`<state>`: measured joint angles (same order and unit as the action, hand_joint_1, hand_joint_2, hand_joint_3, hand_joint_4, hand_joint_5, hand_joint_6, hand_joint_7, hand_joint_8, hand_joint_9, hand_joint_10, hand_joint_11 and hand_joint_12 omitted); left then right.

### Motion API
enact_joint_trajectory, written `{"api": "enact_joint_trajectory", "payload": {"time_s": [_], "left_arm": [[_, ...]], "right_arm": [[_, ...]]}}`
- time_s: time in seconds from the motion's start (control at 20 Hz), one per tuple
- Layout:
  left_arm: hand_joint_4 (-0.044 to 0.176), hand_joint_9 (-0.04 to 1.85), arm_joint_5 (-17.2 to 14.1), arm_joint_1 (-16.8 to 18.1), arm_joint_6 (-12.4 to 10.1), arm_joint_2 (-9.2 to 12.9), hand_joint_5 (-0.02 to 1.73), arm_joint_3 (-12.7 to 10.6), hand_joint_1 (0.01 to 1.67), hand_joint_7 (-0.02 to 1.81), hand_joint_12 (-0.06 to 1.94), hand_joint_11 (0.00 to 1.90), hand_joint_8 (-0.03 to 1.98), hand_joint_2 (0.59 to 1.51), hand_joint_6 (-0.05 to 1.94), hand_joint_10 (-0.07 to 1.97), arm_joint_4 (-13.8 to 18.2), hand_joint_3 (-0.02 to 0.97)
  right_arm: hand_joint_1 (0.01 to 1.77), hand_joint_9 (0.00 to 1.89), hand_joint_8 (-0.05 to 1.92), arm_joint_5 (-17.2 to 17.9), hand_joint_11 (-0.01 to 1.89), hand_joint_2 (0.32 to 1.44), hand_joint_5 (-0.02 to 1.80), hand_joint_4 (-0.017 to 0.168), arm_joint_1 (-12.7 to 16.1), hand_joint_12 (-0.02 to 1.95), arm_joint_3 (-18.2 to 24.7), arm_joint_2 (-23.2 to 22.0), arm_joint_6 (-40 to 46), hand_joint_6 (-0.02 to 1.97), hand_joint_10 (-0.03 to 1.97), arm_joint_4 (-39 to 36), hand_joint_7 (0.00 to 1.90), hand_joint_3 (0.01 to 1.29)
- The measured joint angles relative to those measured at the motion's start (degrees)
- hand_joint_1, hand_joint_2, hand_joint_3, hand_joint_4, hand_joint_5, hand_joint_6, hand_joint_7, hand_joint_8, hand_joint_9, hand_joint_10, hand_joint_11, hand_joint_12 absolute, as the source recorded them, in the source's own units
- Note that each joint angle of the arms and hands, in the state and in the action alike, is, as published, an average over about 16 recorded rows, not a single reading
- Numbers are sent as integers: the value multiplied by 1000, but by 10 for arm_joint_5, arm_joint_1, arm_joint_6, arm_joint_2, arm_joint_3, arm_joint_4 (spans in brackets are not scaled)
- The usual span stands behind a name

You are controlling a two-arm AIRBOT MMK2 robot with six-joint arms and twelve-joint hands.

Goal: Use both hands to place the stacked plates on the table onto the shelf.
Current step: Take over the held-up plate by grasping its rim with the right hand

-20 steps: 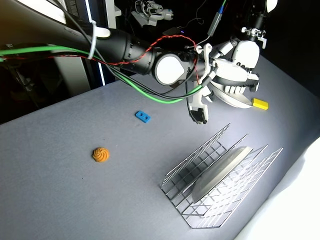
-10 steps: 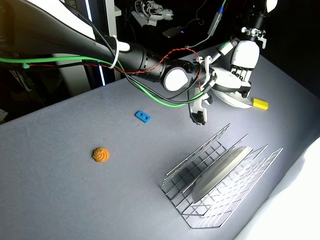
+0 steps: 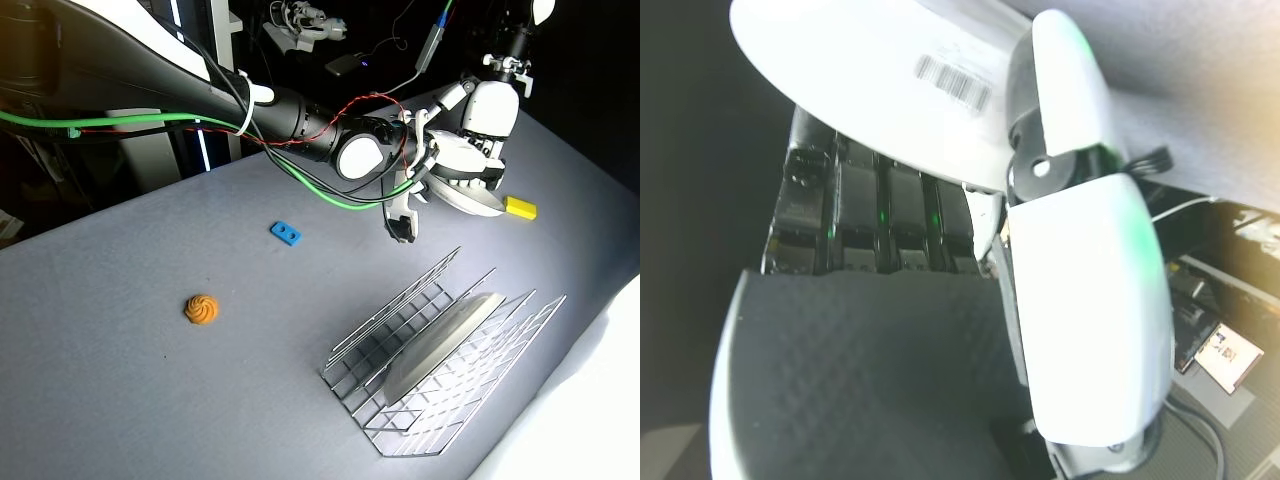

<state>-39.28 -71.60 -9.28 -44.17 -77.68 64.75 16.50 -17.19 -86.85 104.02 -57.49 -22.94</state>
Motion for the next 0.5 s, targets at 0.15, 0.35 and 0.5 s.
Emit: {"api": "enact_joint_trajectory", "payload": {"time_s": [0.15, 0.35, 0.5], "left_arm": [[-6, -25, 0, 0, 0, 0, -11, 0, 23, -10, 32, 27, -10, 1064, -32, -50, 0, 18], [-6, -25, -1, 0, 0, 0, -11, -1, 22, -10, 32, 27, -10, 1065, -32, -50, 1, 19], [-6, -26, -1, 0, 0, 0, -11, -1, 22, -10, 32, 27, -10, 1064, -32, -51, 1, 18]], "right_arm": [[1225, 349, 14, 1, 13, 1045, 331, 3, -2, 1075, -10, 9, -1, 23, 21, 3, 372, 17], [1237, 428, 14, 2, 43, 1038, 407, 3, -5, 1139, -22, 20, -3, 23, 26, 6, 452, 17], [1252, 512, 11, 6, 106, 1039, 495, 4, -7, 1152, -30, 25, -5, 23, 29, 7, 536, 17]]}}
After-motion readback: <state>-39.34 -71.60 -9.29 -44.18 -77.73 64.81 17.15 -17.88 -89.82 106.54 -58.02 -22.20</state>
